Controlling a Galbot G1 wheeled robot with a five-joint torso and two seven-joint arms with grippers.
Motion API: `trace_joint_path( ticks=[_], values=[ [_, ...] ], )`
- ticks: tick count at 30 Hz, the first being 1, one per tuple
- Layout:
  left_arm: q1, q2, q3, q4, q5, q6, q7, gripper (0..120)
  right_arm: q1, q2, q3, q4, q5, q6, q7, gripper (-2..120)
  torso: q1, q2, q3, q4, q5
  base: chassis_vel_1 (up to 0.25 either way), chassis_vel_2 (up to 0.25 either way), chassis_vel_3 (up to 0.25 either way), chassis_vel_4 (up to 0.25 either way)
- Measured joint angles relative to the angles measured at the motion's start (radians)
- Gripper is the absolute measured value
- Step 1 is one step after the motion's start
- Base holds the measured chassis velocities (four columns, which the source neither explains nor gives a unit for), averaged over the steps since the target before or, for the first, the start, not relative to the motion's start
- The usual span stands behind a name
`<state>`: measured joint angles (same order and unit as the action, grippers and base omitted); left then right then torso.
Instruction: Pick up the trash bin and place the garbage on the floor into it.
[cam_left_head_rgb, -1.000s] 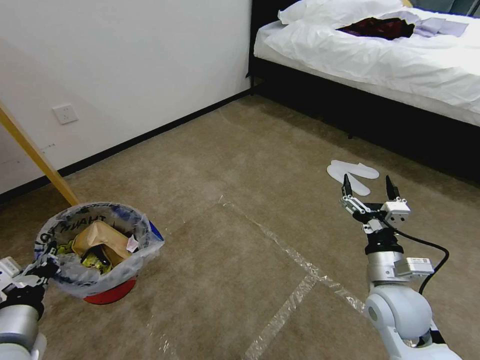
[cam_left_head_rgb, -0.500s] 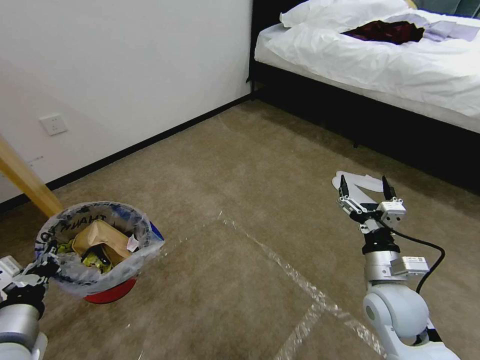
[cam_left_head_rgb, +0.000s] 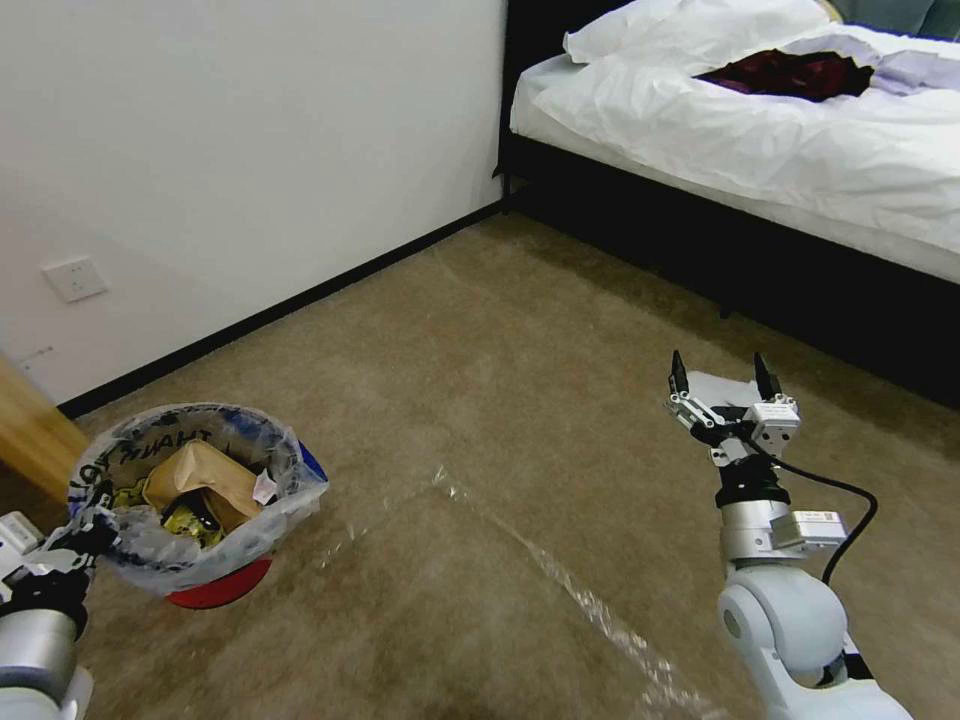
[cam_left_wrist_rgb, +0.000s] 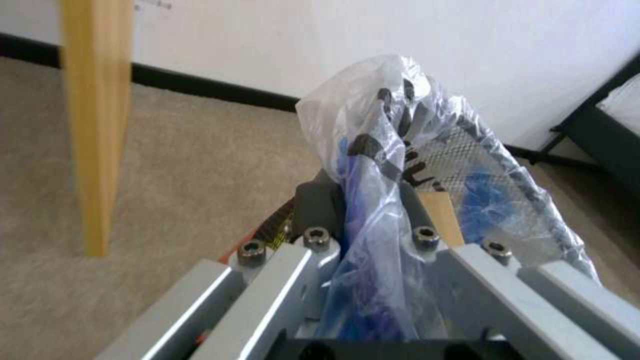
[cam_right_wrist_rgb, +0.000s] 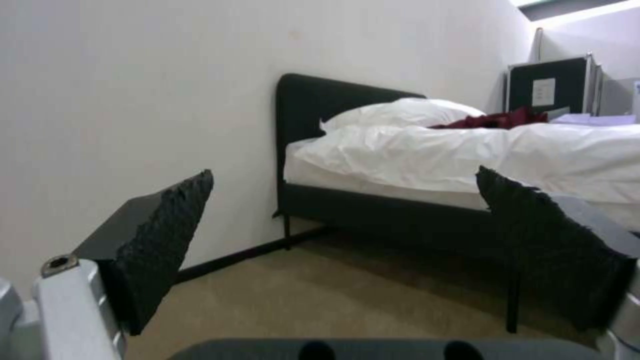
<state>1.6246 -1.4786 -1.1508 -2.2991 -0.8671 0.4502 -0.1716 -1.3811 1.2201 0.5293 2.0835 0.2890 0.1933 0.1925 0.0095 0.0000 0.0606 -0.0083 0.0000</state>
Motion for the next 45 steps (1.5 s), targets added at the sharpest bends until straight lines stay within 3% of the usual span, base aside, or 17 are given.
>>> trace_joint_path(
  ticks=[30, 45],
  values=[
    [0.004, -0.011, 0.001, -0.001, 0.01, 0.0, 0.003, 4, 0.014, -0.001, -0.035, -0.018, -0.003, 0.004, 0.04, 100, 0.0, 0.0, 0.0, 0.0, -0.0002, -0.185, 0.176, 0.177, -0.176],
    [0.005, -0.012, 0.009, 0.005, 0.044, -0.014, 0.023, 4, 0.018, -0.013, -0.041, -0.007, 0.032, -0.006, 0.068, 100, 0.0, 0.0, 0.0, 0.0, 0.0001, -0.017, 0.029, 0.021, -0.023]
  ],
)
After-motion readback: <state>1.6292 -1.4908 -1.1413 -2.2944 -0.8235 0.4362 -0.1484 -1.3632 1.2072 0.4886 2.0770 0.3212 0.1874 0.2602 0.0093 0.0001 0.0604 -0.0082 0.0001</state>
